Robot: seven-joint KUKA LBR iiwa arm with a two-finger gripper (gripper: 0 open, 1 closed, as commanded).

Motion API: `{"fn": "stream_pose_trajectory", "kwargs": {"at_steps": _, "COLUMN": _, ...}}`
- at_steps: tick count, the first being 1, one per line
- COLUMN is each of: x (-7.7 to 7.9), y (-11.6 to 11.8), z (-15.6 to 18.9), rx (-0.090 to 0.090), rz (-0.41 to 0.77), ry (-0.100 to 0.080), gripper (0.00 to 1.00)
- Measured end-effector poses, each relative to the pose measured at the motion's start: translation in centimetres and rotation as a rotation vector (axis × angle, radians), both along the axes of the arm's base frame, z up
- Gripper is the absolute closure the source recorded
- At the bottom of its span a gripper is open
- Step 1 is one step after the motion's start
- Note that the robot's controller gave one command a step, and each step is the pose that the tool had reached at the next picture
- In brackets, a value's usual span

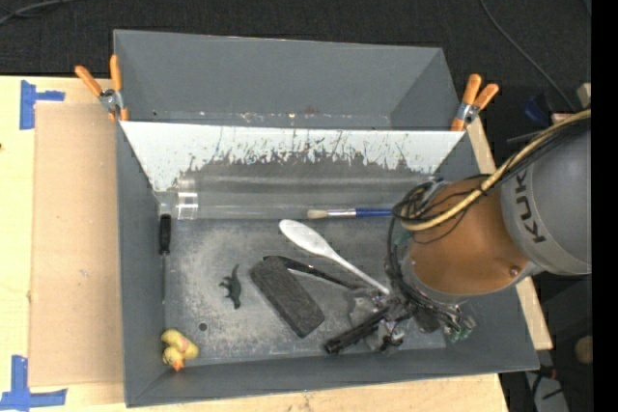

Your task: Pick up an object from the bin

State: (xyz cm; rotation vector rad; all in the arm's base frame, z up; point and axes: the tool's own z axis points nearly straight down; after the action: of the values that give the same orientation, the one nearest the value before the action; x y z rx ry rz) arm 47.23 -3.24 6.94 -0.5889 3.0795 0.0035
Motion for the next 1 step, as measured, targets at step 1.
{"fn": "stream_pose_trajectory", "kwargs": {"at_steps": 1, "x": -0.05, "y": 0.05, "z": 0.29, "rx": 0.001, "rz": 0.000, "ry": 0.001, "gripper": 1.00}}
